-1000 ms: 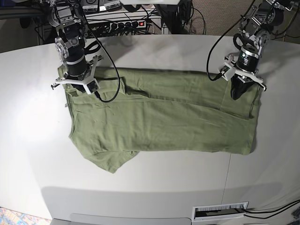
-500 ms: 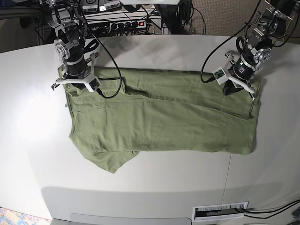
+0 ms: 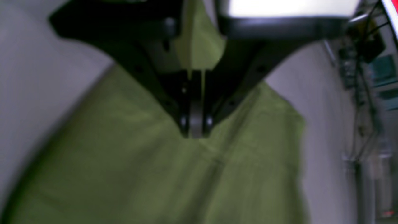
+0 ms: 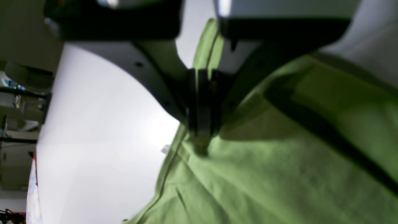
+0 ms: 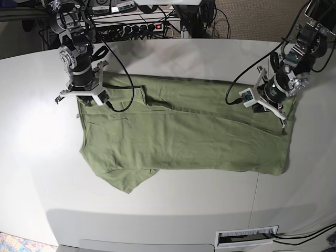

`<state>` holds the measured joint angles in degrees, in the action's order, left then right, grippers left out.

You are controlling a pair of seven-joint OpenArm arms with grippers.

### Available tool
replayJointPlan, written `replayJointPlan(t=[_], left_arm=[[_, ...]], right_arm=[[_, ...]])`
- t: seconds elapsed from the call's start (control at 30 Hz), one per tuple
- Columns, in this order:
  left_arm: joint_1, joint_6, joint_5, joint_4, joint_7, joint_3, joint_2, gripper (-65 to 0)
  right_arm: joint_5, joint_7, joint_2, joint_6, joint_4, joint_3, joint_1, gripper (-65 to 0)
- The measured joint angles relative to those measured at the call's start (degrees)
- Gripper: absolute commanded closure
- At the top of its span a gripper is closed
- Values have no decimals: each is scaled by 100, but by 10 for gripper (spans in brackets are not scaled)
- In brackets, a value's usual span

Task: Fold the T-shirt properly
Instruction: 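Open both grippers and raise them off the folded edge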

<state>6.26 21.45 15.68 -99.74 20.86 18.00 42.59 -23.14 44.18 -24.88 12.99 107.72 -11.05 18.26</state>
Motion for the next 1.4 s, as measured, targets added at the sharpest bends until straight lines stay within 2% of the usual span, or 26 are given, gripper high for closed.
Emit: replayJointPlan(t=[0.2,0.3,0.47,0.73,0.83,1.07,1.2,1.4], left_arm=[[-275,282,-17,26,146,0,293,0],[-365,730,-238,61,170,0,470,0],[-417,1436,-487,199,164,0,573,0],[-422,1740,-811,494,118,-4,573,0],[-385,1759,-1147,496,212,-28,592,0],[-28,1539,-1497,407,376,-103,621,0],[269,1423,-1471,243,378,-149,645,0],[850,1213,-1318,-197,509,-205,699,0]], right_arm=[[-2,-2,0,39,0,0,-2,0],[2,26,2,365,0,0,-2,0],[0,184,0,485,0,0,-2,0],[81,531,-7,804,0,0,-2,0],[284,612,-177,938,0,-2,33,0],[315,721,-640,929,28,-2,341,0],[352,822,-761,911,181,-2,577,0],[339,1003,-761,914,525,-2,960,0]])
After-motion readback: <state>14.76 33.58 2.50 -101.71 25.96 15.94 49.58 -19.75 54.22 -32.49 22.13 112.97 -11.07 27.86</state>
